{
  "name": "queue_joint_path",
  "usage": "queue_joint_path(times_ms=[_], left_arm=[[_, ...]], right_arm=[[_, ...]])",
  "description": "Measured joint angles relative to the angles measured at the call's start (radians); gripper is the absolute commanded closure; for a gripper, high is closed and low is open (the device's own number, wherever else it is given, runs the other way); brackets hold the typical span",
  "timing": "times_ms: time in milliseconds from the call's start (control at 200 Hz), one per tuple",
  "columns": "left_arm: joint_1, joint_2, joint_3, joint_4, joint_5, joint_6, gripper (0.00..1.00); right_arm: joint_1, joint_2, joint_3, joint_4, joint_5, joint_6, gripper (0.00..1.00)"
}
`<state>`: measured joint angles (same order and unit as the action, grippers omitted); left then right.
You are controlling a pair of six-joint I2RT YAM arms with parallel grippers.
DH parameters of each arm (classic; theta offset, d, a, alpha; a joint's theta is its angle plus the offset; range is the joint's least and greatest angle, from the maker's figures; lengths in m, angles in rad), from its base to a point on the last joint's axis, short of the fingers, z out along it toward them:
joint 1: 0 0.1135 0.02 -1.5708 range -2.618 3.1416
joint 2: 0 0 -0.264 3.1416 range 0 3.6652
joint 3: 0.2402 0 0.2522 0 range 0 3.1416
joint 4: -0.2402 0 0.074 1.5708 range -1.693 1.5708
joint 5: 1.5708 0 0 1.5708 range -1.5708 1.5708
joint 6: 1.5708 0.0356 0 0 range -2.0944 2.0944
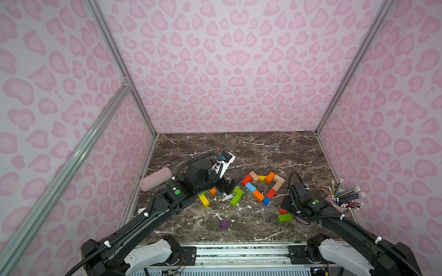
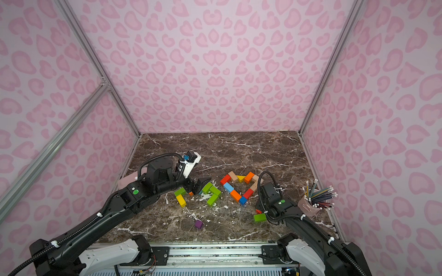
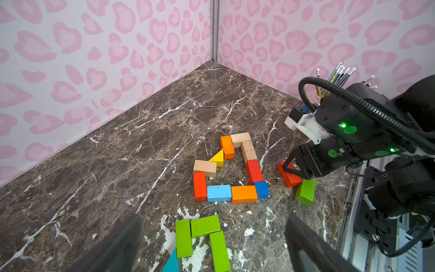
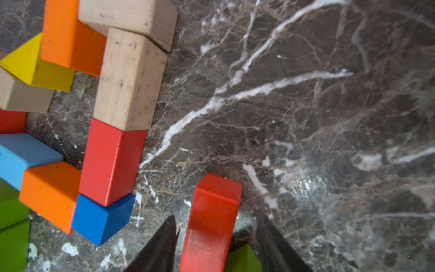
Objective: Assemble a heart with building blocks
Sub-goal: Pick up the building block from the center of the board.
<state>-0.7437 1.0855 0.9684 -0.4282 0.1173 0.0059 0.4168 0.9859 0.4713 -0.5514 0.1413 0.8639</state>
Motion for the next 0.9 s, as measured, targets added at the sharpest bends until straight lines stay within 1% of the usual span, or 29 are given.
queue_joint_path(times_ms=[280, 415, 470, 620, 780, 900], left_arm=[[0.002, -0.004, -0.015, 0.024, 0.006, 0.000, 0.03], [0.003, -0.004, -0.018, 0.028, 0.005, 0.000, 0.03], [0.003, 0.000, -0.018, 0.029, 0.005, 0.000, 0.03], [0.013, 0.003, -0.019, 0.031, 0.006, 0.000, 0.03], [0.094, 0.007, -0.029, 0.038, 0.040, -0.010, 0.03], [0.161, 0.020, -0.029, 0.060, 0.071, -0.036, 0.03]], right_arm=[[0.000, 0.042, -0.010, 0.024, -0.002, -0.001, 0.53], [0.000, 0.069, -0.010, 0.043, -0.002, -0.018, 0.64], [0.000, 0.082, -0.005, 0.043, 0.002, -0.021, 0.66], [0.002, 0.075, 0.006, 0.043, 0.014, -0.054, 0.69], [0.010, 0.045, 0.043, 0.032, 0.032, -0.097, 0.71], [0.066, 0.019, 0.077, 0.031, 0.047, -0.139, 0.71]])
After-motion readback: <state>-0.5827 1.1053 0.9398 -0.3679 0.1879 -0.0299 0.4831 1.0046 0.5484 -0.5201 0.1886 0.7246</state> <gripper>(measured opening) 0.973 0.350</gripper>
